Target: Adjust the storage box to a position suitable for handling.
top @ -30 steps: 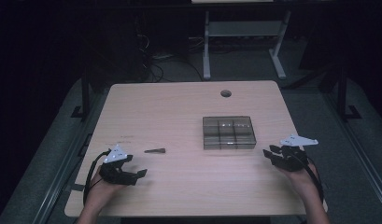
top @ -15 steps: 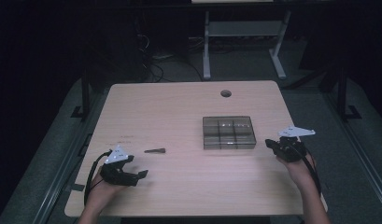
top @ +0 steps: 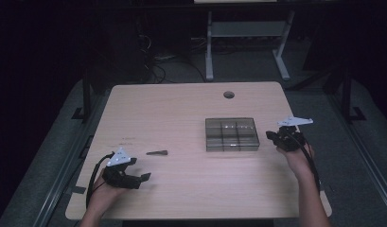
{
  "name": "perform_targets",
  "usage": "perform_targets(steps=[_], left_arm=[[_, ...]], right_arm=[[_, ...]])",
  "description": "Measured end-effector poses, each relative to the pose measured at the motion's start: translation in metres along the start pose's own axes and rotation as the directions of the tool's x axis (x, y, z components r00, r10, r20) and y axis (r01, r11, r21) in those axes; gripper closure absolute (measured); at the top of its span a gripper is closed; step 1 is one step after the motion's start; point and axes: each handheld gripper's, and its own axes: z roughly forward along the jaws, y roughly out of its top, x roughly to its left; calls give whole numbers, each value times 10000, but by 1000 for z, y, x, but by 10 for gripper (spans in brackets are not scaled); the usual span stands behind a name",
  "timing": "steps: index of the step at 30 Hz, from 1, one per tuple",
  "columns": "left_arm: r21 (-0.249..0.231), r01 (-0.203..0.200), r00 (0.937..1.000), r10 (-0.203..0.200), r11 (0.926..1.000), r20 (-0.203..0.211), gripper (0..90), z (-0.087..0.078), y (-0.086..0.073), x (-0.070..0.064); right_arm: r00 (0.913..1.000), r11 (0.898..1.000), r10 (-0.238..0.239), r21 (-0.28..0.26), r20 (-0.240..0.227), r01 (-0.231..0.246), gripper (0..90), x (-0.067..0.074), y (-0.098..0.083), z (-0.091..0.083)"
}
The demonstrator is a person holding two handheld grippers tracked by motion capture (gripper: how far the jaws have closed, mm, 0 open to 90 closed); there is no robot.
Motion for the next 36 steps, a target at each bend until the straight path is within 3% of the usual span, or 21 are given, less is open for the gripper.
perform_targets(steps=[7, 19, 36], left_arm=[[10, 55, 10000, -55, 10000, 63, 142, 1, 0, -1], [92, -86, 9999, 85, 9999, 89, 144, 3, 0, -2], [117, -75, 9999, 74, 9999, 100, 144, 4, 0, -1]], right_arm=[[9999, 9999, 118, -20, 88, -118, 898, -4, 5, 19], [9984, 9977, 569, -376, 36, -567, 899, -8, -1, 32], [9984, 9983, 469, -320, -316, -480, 899, -1, -3, 45]])
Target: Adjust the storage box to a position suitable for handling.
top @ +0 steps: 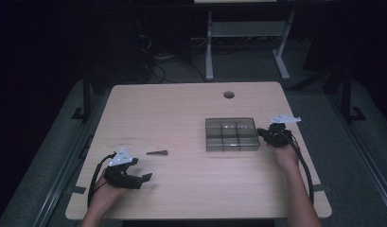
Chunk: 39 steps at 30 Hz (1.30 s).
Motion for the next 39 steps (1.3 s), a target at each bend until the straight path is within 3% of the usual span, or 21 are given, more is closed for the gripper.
perform_targets(steps=[16, 39], left_arm=[[-31, 71, 10000, -71, 10000, 15, 144, 1, 0, -1], [42, 13, 10000, -13, 10000, 42, 144, 0, 0, 0]], right_arm=[[9999, 10000, -56, -7, -108, 56, 899, 4, 0, 4], [9964, 9974, -680, 185, -507, 690, 899, 30, 6, 15]])
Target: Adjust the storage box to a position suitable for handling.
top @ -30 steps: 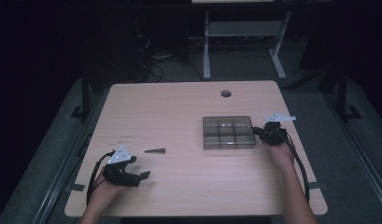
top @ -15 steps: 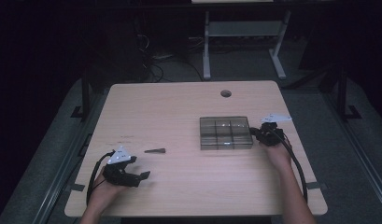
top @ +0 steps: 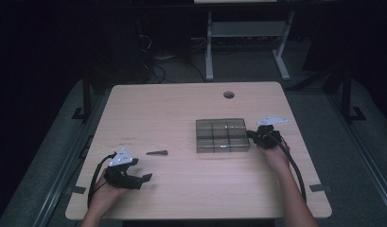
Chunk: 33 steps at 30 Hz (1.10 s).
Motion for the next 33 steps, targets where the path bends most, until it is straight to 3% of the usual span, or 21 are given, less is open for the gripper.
perform_targets(steps=[33], left_arm=[[-88, -12, 10000, 12, 10000, 6, 144, 1, 1, -1]], right_arm=[[9937, 9957, -897, 166, -672, 910, 899, 41, 12, 18]])
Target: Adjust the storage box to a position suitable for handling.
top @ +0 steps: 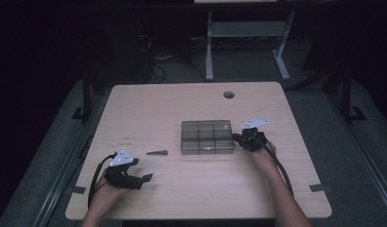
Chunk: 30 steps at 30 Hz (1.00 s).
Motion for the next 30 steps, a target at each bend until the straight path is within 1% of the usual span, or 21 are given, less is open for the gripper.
perform_targets(steps=[10, 14, 15, 17, 19, 20, 21, 23, 25, 26, 27, 28, 30], left_arm=[[-121, 24, 10000, -24, 9999, -79, 144, 0, 1, 0], [-315, 92, 9999, -95, 9995, -92, 148, -1, 6, 1], [-446, 189, 9997, -195, 9988, -141, 165, -1, 8, 1], [-593, 259, 9992, -276, 9979, -278, 222, 0, 13, 2], [-656, 204, 9986, -235, 9976, -478, 240, 0, 20, 3], [-731, 88, 9986, -126, 9973, -523, 285, 0, 24, 4], [-837, 114, 9981, -164, 9964, -598, 348, 0, 27, 5], [-767, 134, 9969, -192, 9970, -765, 420, 2, 34, 8], [-659, 235, 9963, -288, 9975, -812, 495, 5, 41, 11], [-762, 346, 9956, -409, 9965, -839, 544, 8, 44, 11], [-699, 294, 9952, -358, 9971, -911, 586, 10, 46, 12], [-617, 232, 9954, -288, 9978, -913, 606, 12, 50, 12], [-523, 168, 9962, -212, 9985, -847, 687, 18, 56, 13]], right_arm=[[9994, 9996, -289, 56, -213, 291, 899, 10, 3, 6], [9992, 9994, -329, 74, -243, 331, 899, 11, 3, 6], [9992, 9996, -276, 39, -286, 277, 899, 10, 3, 6], [9992, 9997, -233, 16, -311, 233, 899, 10, 4, 5], [9992, 9998, -207, 2, -330, 207, 899, 10, 4, 4], [9992, 9998, -205, 13, -331, 206, 899, 10, 3, 5], [9993, 9998, -194, 36, -328, 195, 899, 10, 3, 5], [9993, 9998, -202, 17, -323, 202, 899, 10, 3, 4], [9993, 9998, -198, 7, -330, 198, 899, 10, 4, 4], [9993, 9998, -196, -2, -332, 196, 899, 10, 3, 4], [9992, 9998, -208, -1, -333, 208, 899, 10, 3, 4], [9992, 9998, -216, -8, -334, 216, 899, 10, 3, 4], [9992, 9998, -210, -29, -339, 210, 899, 9, 3, 4]])
